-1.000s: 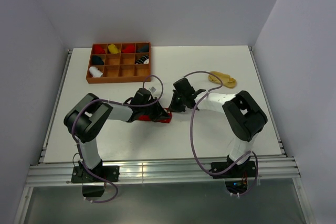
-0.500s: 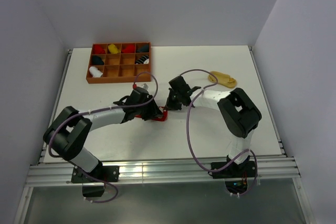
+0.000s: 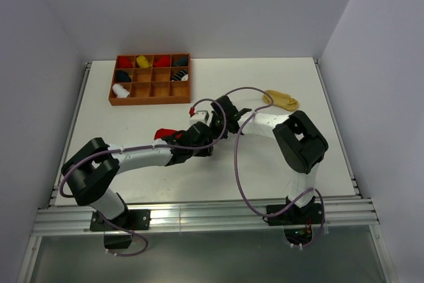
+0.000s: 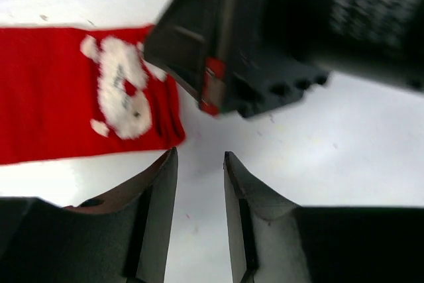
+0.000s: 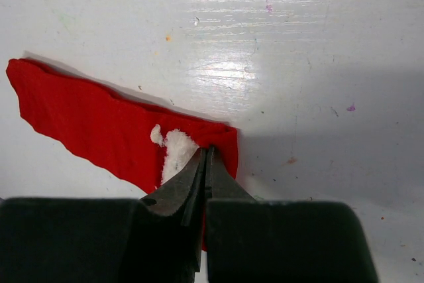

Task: Roll the socks
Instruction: Roll the sock at the center of the board.

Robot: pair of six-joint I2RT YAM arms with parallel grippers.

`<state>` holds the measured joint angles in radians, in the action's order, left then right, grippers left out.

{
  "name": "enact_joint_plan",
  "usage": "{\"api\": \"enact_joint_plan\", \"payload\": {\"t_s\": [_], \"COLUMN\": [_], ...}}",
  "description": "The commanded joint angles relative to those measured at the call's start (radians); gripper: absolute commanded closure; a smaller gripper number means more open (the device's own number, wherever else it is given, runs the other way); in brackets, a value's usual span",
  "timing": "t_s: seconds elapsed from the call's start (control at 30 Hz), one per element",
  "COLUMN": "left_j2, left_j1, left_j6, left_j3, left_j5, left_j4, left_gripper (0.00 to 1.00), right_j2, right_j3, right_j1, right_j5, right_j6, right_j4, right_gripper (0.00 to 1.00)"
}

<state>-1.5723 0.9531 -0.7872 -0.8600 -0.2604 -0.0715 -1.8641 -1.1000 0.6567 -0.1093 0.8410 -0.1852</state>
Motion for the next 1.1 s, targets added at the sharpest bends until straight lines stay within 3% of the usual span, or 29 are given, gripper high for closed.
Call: {"api": "enact_joint_plan", "payload": {"t_s": [0.0, 0.23, 0.43, 0.73, 1.07], "left_j2": [-0.038, -0.103, -0.135, -0.175, -0.19], "left_j1": [-0.007, -0.007, -0.01, -0.095, -0.148], "left_j6": [0.035, 0.043, -0.013, -0.129, -0.144], "left_j3": [-0.048, -0.079, -0.085, -0.041, 0.001], "left_j5": [-0.088, -0.146, -0.172, -0.074, 0.035], "left_j4": [0.022, -0.004, -0.066, -0.128, -0.1], "left_gripper": [0.62, 0.66, 0.82, 0.95, 0.98], "right_j2": [-0.061, -0.06, -0.058, -0.04, 0.071], "right_j3": [0.003, 0.005, 0.012, 0.026, 0.061], "right_j1": [0.015, 0.015, 0.015, 0.015, 0.015], "right_j5": [0.048, 0.04, 0.03, -0.018, -0.055], "right_j6": [-0.01, -0.008, -0.008, -0.01, -0.014], "right_j4": [-0.089, -0.083, -0.079, -0.034, 0.081], "right_gripper": [0.99, 0.99, 0.99, 0.96, 0.87]}}
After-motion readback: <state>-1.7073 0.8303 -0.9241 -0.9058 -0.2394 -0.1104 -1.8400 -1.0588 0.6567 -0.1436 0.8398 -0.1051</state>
